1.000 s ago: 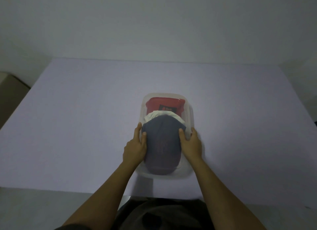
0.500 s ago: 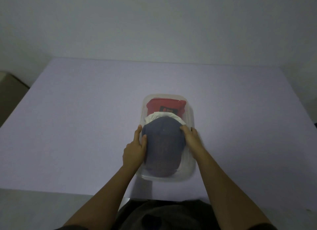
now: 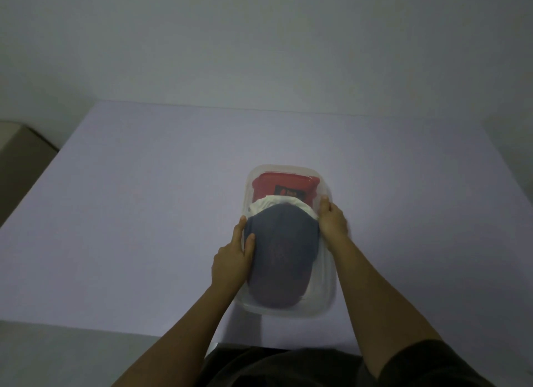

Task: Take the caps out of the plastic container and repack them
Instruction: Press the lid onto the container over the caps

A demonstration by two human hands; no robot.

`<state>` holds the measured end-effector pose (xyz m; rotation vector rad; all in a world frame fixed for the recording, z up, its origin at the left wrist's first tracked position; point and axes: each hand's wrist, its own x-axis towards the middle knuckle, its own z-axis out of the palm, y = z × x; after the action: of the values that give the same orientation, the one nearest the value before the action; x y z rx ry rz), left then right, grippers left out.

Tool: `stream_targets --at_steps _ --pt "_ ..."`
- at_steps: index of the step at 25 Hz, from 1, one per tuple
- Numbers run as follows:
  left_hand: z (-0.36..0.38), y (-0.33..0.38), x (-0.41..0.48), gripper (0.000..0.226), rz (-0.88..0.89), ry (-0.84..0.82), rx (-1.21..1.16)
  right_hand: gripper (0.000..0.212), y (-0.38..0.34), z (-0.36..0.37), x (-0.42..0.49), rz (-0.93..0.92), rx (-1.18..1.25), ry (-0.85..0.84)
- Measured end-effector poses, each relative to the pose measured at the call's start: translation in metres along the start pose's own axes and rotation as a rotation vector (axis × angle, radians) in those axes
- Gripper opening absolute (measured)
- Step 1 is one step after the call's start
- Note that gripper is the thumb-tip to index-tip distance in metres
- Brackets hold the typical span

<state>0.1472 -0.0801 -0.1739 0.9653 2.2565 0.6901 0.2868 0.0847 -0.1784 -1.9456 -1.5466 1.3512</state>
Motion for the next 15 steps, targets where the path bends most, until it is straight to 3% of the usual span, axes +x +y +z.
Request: stream_targets --at_steps 6,10,15 --pt "-0.003 -0.001 -0.003 0.052 0.048 -0.029 0.004 0.057 0.001 0.007 -0.003 -0.050 -0.065 0.037" --pt "-0.006 -0.001 0.000 0.049 0.080 -0.009 -0.069 0.058 0.003 0.009 0.000 -0.056 0.040 -0.007" --pt "-0.007 0.003 0.010 0.039 0.029 0.001 -0.052 0.067 0.008 0.006 0.006 -0.015 0.329 -0.233"
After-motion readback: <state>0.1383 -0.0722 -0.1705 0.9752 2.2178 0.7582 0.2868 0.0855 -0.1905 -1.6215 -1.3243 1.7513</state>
